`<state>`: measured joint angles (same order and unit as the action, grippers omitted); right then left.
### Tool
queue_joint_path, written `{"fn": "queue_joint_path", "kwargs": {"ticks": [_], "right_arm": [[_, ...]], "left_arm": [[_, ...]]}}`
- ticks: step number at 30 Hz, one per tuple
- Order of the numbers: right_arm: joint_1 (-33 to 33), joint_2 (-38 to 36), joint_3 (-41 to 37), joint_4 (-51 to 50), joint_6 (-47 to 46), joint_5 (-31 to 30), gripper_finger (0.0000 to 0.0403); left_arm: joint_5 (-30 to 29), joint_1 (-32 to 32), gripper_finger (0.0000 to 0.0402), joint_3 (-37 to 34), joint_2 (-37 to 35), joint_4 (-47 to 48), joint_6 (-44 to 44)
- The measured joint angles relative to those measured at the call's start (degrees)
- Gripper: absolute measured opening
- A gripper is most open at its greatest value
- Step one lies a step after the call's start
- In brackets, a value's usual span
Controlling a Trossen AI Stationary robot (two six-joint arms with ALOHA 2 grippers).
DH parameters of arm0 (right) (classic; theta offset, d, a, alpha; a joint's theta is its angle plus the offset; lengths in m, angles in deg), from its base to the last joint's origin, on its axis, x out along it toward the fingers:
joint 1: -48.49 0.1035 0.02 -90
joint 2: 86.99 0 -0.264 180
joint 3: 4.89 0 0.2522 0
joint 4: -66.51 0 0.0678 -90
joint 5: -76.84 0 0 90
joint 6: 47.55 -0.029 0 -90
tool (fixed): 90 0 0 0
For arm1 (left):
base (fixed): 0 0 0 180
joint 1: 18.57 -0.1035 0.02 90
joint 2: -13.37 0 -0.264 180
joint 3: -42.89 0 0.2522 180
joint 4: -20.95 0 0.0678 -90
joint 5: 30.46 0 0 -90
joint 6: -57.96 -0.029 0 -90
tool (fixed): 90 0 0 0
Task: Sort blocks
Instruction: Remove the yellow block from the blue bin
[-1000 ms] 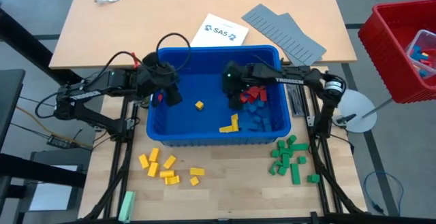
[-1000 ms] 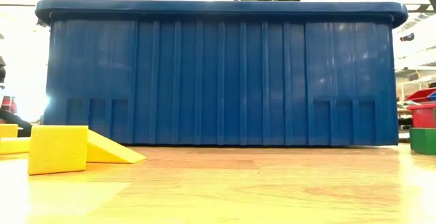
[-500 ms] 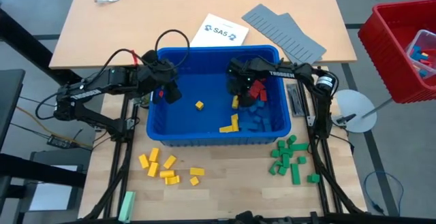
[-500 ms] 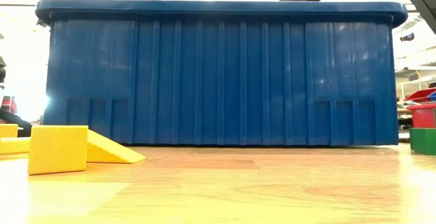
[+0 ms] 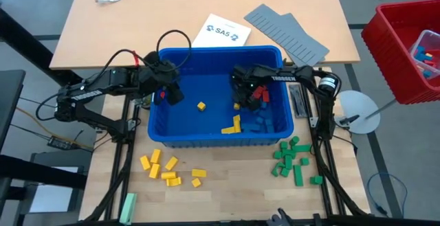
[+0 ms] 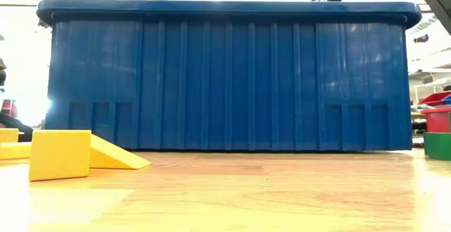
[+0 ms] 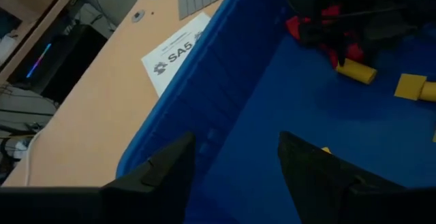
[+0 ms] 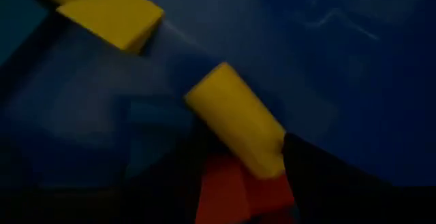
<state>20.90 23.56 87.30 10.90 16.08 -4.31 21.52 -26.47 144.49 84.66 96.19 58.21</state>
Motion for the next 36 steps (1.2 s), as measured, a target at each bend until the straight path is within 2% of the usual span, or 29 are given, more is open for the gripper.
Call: {"fn": "queue_joint_path", "kwargs": {"ticks": [6,13,19,24,32,36], "right_arm": [[1.8,0.0,-4.8,6.8,2.2,1.1,0.0178],[2.3,-0.2,-10.0,17.4,3.6,-0.6,0.0166],[2.4,-0.2,-10.0,17.4,-4.8,-1.1,0.0111],[2.4,-1.4,-10.2,17.5,-12.6,-1.4,0.0111],[3.7,-13.2,-10.2,18.5,-21.3,-3.9,0.0111],[6.7,-21.2,-10.1,21.6,-29.9,-3.9,0.0111]], "left_arm": [[1.6,0.0,0.0219,0.0,0.0,0.0,0.0],[1.9,0.0,0.0219,0.0,0.0,0.0,0.2],[1.9,0.0,0.0219,0.0,0.0,-0.2,0.2],[1.9,0.0,0.0219,0.0,0.0,-0.3,0.2],[1.7,0.0,0.0219,0.0,0.0,-0.3,-0.2],[1.7,0.0,0.0219,0.0,0.0,-0.4,0.0]]}}
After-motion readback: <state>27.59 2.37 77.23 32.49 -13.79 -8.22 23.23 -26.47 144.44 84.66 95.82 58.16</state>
